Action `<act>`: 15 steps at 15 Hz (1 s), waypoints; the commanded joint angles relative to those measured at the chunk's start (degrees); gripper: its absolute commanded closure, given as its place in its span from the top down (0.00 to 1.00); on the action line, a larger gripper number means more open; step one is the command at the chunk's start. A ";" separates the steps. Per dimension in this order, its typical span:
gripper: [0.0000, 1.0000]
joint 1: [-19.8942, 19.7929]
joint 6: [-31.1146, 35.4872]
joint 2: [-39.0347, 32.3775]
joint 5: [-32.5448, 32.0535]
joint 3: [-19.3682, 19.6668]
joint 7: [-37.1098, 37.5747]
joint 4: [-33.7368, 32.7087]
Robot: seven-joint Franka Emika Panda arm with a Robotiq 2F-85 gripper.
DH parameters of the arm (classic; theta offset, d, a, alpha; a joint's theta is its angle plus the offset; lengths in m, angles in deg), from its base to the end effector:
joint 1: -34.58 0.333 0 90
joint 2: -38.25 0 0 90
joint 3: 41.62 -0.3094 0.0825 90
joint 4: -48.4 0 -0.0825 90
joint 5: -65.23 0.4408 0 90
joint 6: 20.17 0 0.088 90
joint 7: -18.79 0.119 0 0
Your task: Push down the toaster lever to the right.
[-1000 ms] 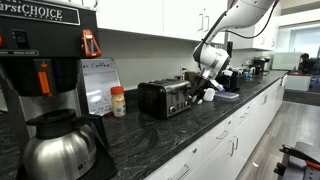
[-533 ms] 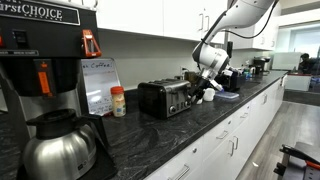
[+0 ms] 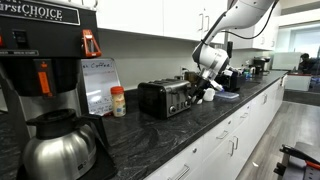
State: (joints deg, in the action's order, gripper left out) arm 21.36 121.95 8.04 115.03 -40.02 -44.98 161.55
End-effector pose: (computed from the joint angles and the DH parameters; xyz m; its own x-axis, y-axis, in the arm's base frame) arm 0.6219 -0.1621 0.1344 0.9435 0.0819 0.3212 0.2013 -0.9114 -0.3590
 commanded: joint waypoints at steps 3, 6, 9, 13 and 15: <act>1.00 -1.15 2.01 -0.61 0.14 -1.56 -1.72 -0.22; 1.00 -0.98 2.70 -0.78 0.18 -1.96 -2.20 -0.54; 1.00 -0.88 4.50 -1.12 0.16 -2.28 -1.78 -0.77; 1.00 -0.66 8.62 -1.22 -0.21 -2.42 -1.16 -0.20; 1.00 -0.81 9.77 -1.30 -0.40 -2.65 -0.96 -0.13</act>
State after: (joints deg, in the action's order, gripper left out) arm 21.36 128.91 7.44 115.04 -41.48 -45.72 161.50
